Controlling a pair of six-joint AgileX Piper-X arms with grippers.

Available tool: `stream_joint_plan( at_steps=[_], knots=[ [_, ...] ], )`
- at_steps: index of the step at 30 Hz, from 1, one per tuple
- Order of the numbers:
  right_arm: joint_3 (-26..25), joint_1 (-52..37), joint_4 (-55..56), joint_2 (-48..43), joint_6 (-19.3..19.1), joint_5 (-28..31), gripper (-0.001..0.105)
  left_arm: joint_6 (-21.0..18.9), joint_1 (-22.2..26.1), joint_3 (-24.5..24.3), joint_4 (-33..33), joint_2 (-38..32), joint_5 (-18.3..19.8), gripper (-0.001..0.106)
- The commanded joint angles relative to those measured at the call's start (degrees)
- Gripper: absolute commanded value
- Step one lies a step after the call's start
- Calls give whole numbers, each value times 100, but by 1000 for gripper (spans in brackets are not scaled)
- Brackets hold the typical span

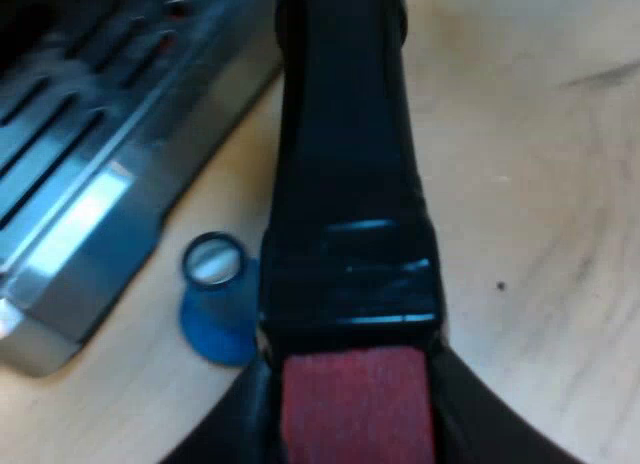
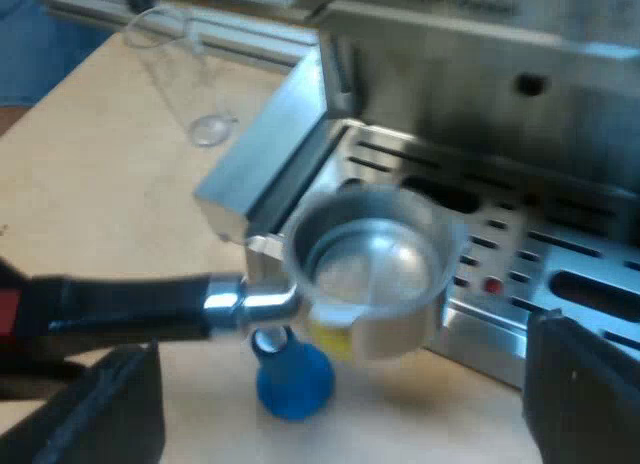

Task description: Put the handle in the coffee machine

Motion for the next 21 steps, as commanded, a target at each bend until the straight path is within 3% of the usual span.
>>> stream_joint_plan(
  at_steps=[1, 7, 17, 21],
  knots=[
    [119, 147, -518, 201, -90, 324, 74, 35, 76, -94, -119, -77, 122, 0],
    [194, 192, -1242, 728, -90, 938, 74, 278, 134, -94, 130, -77, 65, 0],
    [194, 192, -2603, 1530, -460, 1137, 74, 349, 134, -94, 298, -77, -152, 0],
    [194, 252, -2916, 1766, -460, 1694, 74, 413, 307, -94, 335, -77, -211, 0]
  ],
)
